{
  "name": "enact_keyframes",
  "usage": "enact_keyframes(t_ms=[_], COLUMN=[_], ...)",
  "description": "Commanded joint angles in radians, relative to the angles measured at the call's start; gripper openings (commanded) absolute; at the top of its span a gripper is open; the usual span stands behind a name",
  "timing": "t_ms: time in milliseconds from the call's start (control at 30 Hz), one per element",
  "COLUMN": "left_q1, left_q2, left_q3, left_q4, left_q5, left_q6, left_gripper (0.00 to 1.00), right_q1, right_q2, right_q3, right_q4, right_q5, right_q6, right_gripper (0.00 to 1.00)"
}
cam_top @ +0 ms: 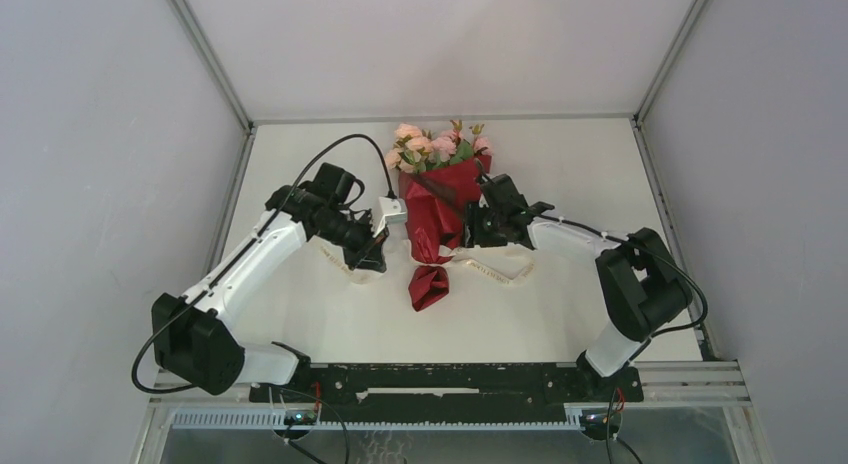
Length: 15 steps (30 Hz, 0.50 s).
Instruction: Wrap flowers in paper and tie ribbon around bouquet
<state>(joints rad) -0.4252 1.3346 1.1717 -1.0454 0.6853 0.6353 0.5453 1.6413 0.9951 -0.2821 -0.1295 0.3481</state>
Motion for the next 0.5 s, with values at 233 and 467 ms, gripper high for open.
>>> enact_keyframes(t_ms=[233,467], left_q1=[-0.002,-0.004], left_q2=[0.003,-0.008], left_q3=[0.019,0.022], left_q4=[0.005,0.005], left_q5=[0.042,0.05], left_q6=[-0.003,0.0], left_gripper=[0.0,0.0], right_q1=[0.068,0.059], right_q2=[0.047,0.038], right_q3=[-0.052,-0.056], right_q4=[0.188,0.174], right_q5=[0.107,0.122], right_q6=[0.453,0.434], right_gripper=[0.57,0.02])
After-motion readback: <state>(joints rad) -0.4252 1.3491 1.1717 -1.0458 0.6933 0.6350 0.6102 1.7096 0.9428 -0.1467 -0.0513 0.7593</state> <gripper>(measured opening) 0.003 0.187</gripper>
